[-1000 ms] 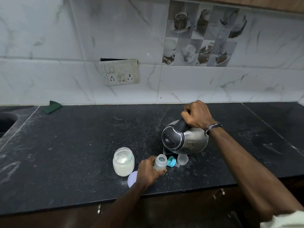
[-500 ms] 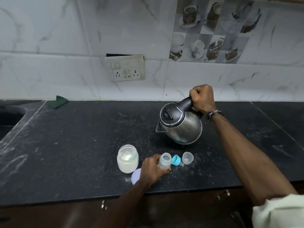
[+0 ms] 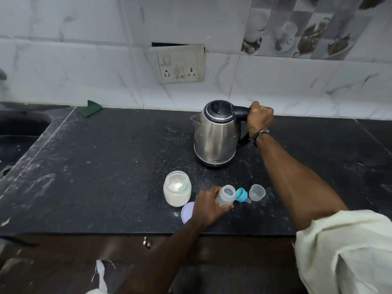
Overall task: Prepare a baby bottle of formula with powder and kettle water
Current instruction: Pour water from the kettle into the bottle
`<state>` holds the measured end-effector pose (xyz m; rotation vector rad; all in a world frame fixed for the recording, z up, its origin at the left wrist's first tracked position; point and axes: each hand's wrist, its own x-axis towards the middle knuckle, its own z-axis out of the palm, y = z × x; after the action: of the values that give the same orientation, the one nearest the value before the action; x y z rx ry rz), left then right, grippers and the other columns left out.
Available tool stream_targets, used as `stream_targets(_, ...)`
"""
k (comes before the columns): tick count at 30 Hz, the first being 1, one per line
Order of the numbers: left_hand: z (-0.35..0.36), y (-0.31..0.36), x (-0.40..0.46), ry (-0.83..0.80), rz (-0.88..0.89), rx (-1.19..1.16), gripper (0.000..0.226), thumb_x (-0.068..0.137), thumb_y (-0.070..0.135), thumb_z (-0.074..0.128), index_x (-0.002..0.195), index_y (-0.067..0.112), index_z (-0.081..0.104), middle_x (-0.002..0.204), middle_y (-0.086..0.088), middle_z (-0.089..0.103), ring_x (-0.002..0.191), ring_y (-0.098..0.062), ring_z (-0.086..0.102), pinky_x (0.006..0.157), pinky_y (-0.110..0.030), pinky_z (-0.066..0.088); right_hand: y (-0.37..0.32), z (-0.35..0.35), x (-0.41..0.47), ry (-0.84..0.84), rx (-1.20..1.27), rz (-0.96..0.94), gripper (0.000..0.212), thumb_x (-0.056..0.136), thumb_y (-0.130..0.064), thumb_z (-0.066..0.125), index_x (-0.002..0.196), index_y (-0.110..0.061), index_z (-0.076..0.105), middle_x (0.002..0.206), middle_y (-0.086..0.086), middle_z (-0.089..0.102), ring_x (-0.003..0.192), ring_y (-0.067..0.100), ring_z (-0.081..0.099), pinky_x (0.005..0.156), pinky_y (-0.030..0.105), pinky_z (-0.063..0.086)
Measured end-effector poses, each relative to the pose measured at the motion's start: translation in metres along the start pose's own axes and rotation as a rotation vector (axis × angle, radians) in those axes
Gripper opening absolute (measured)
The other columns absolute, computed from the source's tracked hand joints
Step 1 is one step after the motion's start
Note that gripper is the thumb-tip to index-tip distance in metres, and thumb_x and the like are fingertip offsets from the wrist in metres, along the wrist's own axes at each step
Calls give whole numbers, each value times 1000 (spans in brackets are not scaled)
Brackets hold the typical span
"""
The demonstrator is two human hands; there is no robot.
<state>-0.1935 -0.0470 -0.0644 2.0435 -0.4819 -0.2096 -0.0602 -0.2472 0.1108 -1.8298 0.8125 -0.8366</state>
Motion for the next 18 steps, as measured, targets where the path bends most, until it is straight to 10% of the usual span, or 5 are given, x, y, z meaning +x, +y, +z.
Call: stream_targets(18, 2, -11, 2, -4, 49, -16, 55, 69, 53, 84, 117, 35, 65, 108, 16, 72, 96, 0, 67, 83, -32, 55, 20, 98, 31, 35, 11, 168, 46, 85, -22, 53, 42, -13, 38, 44, -2, 34, 45, 16, 32, 54, 29, 32)
